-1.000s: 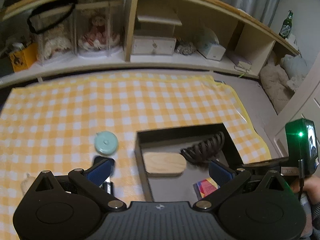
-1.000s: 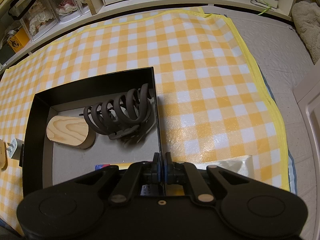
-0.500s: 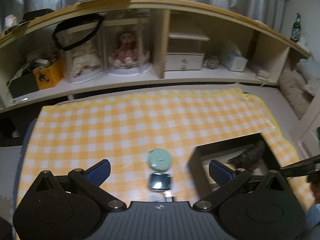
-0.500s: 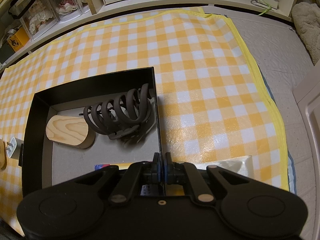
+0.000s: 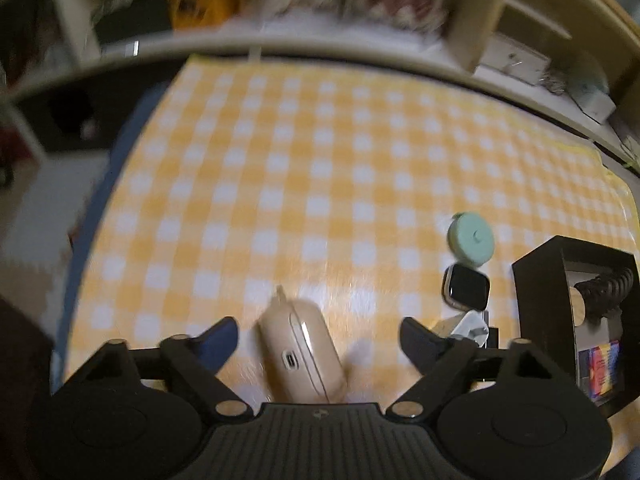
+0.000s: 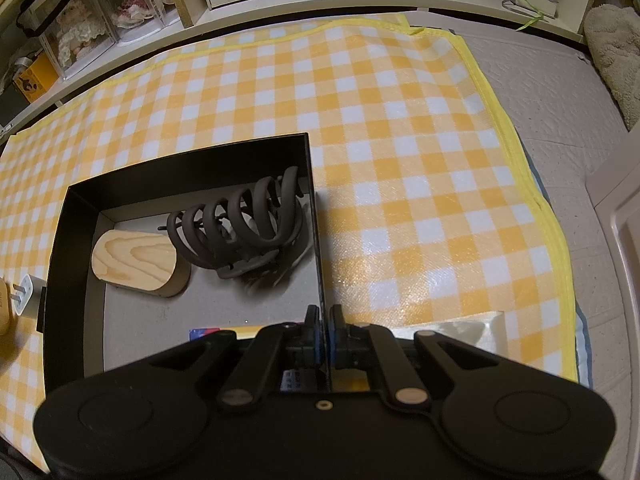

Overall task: Organize rigid objects
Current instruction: 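Move the left tool to the beige earbud case and grasp it, then carry the earbud case with the left tool into the black box and release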

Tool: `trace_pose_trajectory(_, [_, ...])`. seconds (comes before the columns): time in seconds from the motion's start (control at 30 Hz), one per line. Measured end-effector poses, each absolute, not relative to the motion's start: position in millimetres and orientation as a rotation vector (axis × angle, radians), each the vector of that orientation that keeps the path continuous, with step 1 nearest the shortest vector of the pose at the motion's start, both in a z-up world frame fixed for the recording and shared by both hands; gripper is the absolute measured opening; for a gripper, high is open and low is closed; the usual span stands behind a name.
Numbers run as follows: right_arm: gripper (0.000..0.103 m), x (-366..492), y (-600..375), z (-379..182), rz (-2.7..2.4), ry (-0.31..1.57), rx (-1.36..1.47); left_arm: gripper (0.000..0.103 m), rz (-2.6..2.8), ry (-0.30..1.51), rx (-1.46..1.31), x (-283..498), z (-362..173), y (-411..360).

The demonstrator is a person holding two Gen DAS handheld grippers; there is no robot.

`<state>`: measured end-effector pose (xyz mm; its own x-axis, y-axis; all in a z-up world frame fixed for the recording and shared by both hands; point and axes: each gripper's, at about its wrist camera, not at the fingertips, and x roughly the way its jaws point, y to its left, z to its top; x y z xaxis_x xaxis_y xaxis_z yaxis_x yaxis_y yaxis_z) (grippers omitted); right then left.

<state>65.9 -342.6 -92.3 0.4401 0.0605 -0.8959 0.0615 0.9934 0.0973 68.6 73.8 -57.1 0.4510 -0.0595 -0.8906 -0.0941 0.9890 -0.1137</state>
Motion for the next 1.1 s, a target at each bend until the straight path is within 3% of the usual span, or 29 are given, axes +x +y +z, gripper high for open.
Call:
trace_pose_trajectory(0.23, [0.006,65,-343,-92,-0.001,1.116,0.118,0.064,0.055,1.177,-0.243,71,-76,83])
trace_pose_trajectory(0.4, [0.006,66,-342,-92,-0.001,1.116,0.12,0.045,0.096,1.195,-0.248,71,-83,85])
trace_pose_trajectory(1.1, [0.006,66,-342,-93,-0.001,1.118,0.117,0.04,-0.115,0.97,-0.385,52,-39,55])
